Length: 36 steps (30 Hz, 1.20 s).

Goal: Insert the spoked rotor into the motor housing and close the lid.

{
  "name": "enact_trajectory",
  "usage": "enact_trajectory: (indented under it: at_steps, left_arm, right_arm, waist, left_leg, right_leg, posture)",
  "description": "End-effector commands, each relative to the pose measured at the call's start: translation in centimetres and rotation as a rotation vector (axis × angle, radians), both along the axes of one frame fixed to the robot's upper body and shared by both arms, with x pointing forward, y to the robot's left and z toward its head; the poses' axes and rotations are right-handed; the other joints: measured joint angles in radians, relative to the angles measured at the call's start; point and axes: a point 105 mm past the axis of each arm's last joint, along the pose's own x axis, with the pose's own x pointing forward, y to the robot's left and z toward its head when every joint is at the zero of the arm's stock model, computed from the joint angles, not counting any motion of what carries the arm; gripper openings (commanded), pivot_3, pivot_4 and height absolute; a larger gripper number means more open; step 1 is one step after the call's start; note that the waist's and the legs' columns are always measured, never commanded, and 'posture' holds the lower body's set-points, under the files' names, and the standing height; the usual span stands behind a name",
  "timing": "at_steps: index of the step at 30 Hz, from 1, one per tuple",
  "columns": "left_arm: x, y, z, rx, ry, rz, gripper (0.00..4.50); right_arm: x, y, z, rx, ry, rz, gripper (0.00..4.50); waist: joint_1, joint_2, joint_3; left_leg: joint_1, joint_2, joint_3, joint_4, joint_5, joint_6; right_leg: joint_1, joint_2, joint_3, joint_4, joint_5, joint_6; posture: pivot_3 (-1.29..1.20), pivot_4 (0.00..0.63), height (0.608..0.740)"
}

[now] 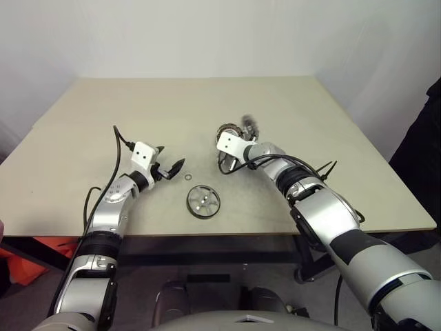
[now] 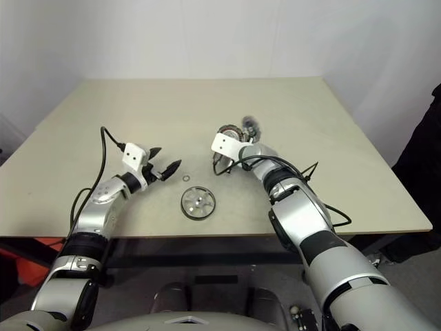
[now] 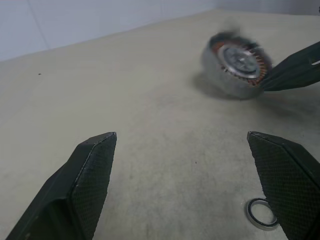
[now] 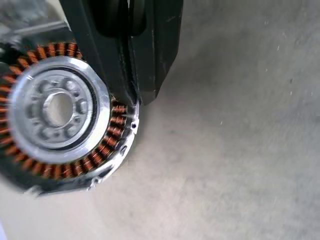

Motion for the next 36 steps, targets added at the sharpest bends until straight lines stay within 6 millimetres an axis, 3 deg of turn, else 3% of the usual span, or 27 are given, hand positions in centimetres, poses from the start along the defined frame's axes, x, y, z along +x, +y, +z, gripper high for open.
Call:
enact_trajectory:
  at_steps: [1, 10, 16, 26, 31, 36]
  left_arm:
    - [0.3, 0.0, 1.7, 0.009, -0.062, -0.003, 4.42]
    - [0.4, 0.0, 1.5, 0.006, -0.059, 0.000, 4.42]
    - [0.5, -0.4, 1.5, 0.004, -0.059, -0.006, 4.42]
    - [0.2, -0.6, 1.0, -0.004, -0.051, -0.007, 4.42]
    - [-0.1, -0.7, 0.5, -0.013, -0.044, -0.008, 4.42]
    - [-0.1, -1.1, 0.2, -0.020, -0.036, -0.014, 4.42]
  right_arm:
    - [-0.3, -1.4, -1.3, -0.046, 0.035, -0.026, 0.00]
    - [0.3, -1.4, 0.1, 0.032, 0.021, -0.053, 0.00]
    - [0.3, -1.9, 0.0, 0.041, 0.030, -0.060, 0.00]
    - [0.6, -3.0, 2.7, 0.135, 0.038, -0.009, 0.00]
    - [-1.6, -4.8, 2.8, 0.099, 0.082, 0.093, 0.00]
    - [-5.5, -5.3, 2.7, 0.047, 0.107, 0.166, 0.00]
  waist:
    - [0.000, 0.000, 0.000]
    - [0.001, 0.000, 0.000]
    - [0.002, 0.000, 0.000]
    - [0.006, 0.001, 0.001]
    - [0.012, 0.000, 0.001]
    - [0.012, -0.001, 0.002]
  left_leg:
    - [0.000, 0.000, 0.000, 0.000, 0.000, 0.000]
    - [0.000, 0.000, 0.000, 0.000, 0.000, 0.000]
    - [-0.001, 0.000, 0.000, 0.000, 0.000, 0.000]
    - [-0.002, -0.001, 0.000, 0.000, 0.000, 0.001]
    - [-0.004, -0.001, 0.000, 0.000, -0.001, 0.002]
    - [-0.004, 0.000, 0.000, 0.000, -0.003, 0.004]
  right_leg:
    - [0.000, 0.000, 0.000, 0.000, 0.000, 0.000]
    - [0.000, 0.000, 0.000, 0.000, 0.000, 0.000]
    - [0.000, 0.000, 0.000, -0.001, 0.000, 0.000]
    - [0.000, -0.001, 0.000, -0.001, 0.000, 0.000]
    - [0.000, 0.000, 0.000, -0.003, 0.000, 0.000]
    - [0.000, 0.000, 0.000, -0.005, 0.000, 0.001]
  posture:
    - [0.00, 0.000, 0.740]
    - [0.00, 0.000, 0.740]
    - [0.00, 0.000, 0.740]
    - [0.00, 0.000, 0.740]
    - [0.00, 0.000, 0.740]
    - [0.00, 0.000, 0.740]
